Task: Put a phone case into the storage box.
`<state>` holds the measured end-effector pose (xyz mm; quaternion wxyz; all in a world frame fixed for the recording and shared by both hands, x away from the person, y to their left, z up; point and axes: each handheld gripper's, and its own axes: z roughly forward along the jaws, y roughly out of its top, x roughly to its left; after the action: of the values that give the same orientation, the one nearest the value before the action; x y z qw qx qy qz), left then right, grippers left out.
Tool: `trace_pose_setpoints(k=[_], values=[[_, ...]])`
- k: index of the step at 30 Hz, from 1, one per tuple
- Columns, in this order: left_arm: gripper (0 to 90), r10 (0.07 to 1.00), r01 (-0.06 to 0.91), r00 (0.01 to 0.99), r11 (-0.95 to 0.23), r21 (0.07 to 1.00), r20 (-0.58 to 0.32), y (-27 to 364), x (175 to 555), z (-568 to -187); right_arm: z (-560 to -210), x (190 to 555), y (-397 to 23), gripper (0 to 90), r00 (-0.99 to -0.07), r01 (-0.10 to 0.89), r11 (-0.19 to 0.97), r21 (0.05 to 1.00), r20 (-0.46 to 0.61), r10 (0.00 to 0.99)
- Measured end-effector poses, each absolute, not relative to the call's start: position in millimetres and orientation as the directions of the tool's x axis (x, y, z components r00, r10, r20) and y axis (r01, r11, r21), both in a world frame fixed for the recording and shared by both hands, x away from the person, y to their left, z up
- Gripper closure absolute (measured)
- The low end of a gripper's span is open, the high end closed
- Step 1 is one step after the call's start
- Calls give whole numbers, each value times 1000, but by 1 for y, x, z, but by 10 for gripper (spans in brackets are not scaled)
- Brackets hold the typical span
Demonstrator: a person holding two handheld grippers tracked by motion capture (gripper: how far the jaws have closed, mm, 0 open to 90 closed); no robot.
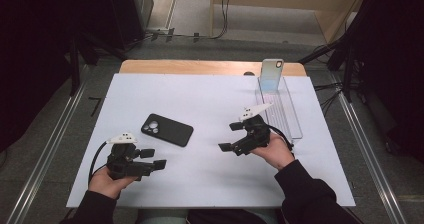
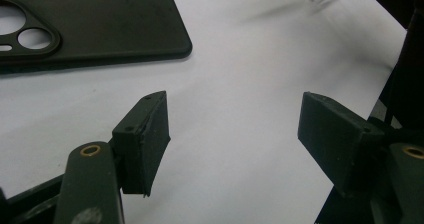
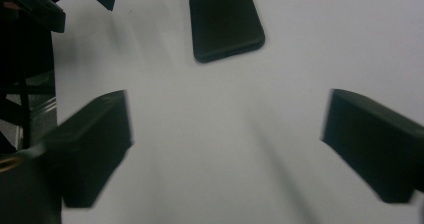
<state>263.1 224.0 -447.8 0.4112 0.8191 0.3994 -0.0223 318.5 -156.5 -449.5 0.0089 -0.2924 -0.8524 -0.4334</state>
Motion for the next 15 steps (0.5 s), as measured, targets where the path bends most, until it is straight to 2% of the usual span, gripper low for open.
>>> trace_pose_setpoints(k=[2,8,15], values=[[287,633,669,684,-347,657,-363,224,263,-447,-448,323,-154,0,-841,486,449,750,262,473],[287,633,671,683,-346,655,-364,224,263,-448,-443,336,-142,0,-824,521,427,739,305,477],[287,634,673,682,-348,653,-364,224,263,-447,-440,348,-124,0,-836,496,439,749,276,473]])
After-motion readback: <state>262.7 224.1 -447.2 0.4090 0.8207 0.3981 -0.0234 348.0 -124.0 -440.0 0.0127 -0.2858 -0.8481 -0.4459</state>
